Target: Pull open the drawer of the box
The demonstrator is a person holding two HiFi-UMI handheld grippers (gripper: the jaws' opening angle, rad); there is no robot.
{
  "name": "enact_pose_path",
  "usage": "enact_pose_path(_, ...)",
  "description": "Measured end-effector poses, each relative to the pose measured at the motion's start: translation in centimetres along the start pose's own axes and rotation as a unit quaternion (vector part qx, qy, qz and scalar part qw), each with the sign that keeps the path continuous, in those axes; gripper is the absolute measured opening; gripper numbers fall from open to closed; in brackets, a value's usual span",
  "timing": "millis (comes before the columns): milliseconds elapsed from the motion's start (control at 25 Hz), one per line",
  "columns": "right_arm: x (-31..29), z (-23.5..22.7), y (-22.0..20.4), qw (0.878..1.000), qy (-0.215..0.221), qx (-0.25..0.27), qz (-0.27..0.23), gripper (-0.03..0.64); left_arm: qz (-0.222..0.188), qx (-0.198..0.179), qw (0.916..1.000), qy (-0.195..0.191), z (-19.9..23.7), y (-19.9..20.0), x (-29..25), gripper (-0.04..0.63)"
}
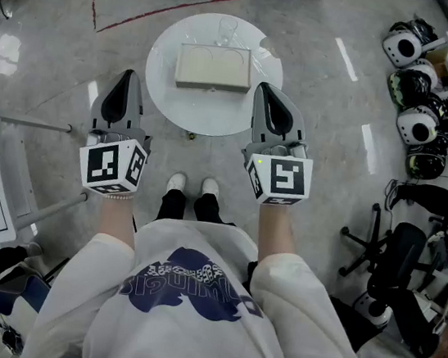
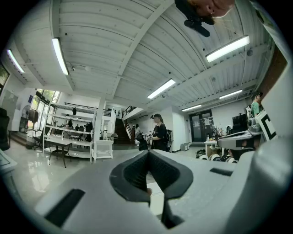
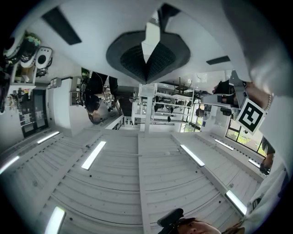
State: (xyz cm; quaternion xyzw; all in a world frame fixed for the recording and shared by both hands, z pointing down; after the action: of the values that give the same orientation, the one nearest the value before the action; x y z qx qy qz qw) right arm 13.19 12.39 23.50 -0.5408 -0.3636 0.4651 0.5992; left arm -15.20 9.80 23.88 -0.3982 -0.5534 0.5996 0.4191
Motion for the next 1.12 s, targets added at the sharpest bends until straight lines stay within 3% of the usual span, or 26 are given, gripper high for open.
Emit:
enact_pose_path(640, -0.5, -0.5, -0.2, 1.000, 0.003, 0.012, 0.011, -0.003, 0.006, -0.002, 1.0000, 0.000, -0.1, -0.2, -0.9, 0.008)
enact_pose_path(720, -0.5, -0.8, -0.4, 1.000, 0.011, -0.001, 0.011, -0.003, 0.011, 0.002, 0.9999, 0.000, -0.1, -0.3, -1.0, 0.008)
enact_pose_path(920, 0.3, -2.5, -1.2, 0.995, 0.024, -0.097, -0.016, -0.003, 0.035, 0.014, 0.9993, 0.005, 0.5, -0.6, -0.8, 0.008)
enact_pose_path(1120, 1.2, -4.2, -1.5, 0.995, 0.006, -0.097, -0.013, -0.003, 0.053, 0.020, 0.9983, 0.016, 1.6, -0.8, -0.1, 0.008)
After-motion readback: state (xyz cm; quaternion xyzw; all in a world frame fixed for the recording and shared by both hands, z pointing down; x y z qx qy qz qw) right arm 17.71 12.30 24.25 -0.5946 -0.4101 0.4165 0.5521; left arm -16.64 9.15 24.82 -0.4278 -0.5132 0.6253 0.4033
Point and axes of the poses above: the fingertips, and each gripper's own axes: x backward along the fingers, z to its left, y out of its top, the point moved 10 cm from there along x, backward along the fingers, and after that the axes turned 3 degrees about x, right-handed, at the moved point
